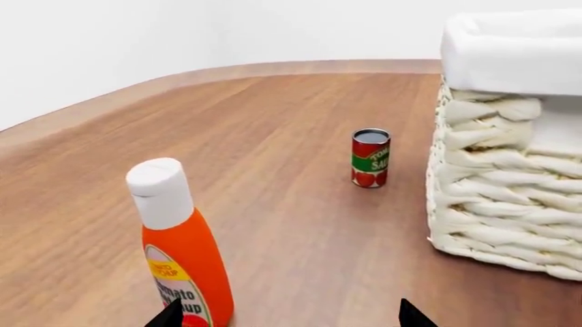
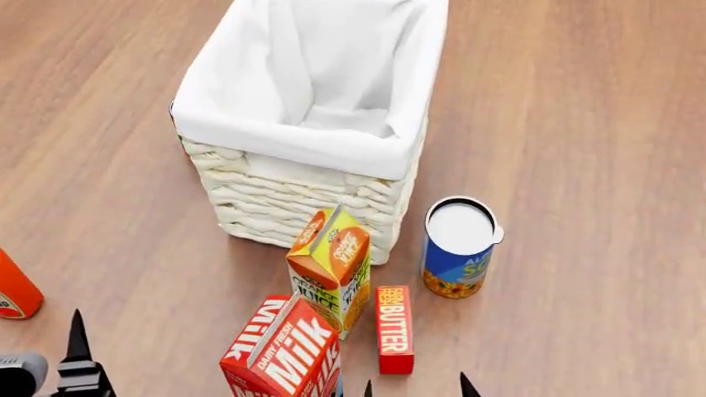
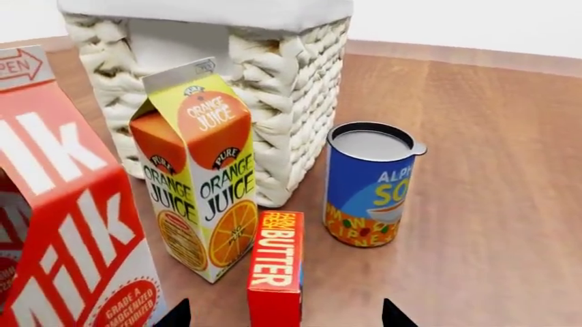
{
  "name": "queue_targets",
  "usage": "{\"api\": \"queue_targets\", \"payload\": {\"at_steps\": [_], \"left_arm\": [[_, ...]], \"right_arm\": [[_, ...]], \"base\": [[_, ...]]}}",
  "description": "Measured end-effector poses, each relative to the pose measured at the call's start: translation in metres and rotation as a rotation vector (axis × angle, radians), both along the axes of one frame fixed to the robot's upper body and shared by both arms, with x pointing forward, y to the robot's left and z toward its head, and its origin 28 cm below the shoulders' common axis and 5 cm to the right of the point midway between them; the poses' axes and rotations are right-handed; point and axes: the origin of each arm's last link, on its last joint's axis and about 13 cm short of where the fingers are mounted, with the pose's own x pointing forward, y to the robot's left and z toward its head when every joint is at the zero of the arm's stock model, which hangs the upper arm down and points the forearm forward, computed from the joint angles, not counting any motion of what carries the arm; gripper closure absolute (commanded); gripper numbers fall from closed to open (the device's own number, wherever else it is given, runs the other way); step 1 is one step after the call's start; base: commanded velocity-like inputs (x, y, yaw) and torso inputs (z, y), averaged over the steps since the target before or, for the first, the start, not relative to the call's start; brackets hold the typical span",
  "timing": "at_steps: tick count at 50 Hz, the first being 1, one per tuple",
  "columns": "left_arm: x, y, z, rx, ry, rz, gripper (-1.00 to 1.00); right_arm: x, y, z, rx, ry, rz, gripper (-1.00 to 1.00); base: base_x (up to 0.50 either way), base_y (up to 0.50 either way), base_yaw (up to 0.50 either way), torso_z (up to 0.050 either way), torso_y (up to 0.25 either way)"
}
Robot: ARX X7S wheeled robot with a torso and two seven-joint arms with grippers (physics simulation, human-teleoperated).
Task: Pick up the butter and put it in the basket.
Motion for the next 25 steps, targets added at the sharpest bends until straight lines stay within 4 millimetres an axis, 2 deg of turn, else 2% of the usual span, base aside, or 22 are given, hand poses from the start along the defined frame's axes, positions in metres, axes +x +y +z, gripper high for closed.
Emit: {"api": "queue_targets", "payload": {"at_steps": [25], "left_arm": [[-0.003, -0.004, -0.001, 0.007, 0.001, -0.02, -1.0]], "right_arm": [[0.014, -0.003, 0.005, 0.005, -0.01, 0.024, -1.0]], "base": [[0.0, 0.0, 0.0, 0.0, 0.0]]}}
